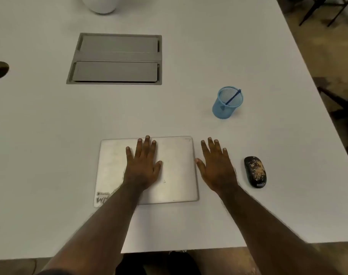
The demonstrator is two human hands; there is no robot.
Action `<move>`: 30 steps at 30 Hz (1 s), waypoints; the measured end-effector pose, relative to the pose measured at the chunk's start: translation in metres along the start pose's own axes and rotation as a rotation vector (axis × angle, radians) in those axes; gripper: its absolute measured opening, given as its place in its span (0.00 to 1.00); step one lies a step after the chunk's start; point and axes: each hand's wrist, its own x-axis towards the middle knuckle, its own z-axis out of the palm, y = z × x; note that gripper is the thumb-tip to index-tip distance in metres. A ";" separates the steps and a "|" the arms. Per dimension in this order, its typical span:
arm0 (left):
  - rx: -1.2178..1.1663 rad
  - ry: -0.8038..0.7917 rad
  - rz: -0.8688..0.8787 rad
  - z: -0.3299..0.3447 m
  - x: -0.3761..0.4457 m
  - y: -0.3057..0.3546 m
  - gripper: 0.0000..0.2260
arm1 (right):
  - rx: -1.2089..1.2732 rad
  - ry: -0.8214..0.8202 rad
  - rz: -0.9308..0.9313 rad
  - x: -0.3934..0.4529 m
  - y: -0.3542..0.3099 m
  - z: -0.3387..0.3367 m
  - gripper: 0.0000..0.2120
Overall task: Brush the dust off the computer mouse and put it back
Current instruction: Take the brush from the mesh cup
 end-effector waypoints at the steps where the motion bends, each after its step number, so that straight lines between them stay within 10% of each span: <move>1: 0.001 -0.013 -0.018 0.000 0.003 0.001 0.32 | -0.004 0.031 -0.011 0.005 0.003 -0.005 0.30; 10: -0.007 0.058 0.001 0.017 0.009 0.001 0.30 | -0.021 0.340 0.119 0.096 0.058 -0.091 0.28; 30: -0.030 0.106 0.000 0.033 0.011 -0.003 0.30 | -0.062 0.303 0.326 0.193 0.097 -0.107 0.12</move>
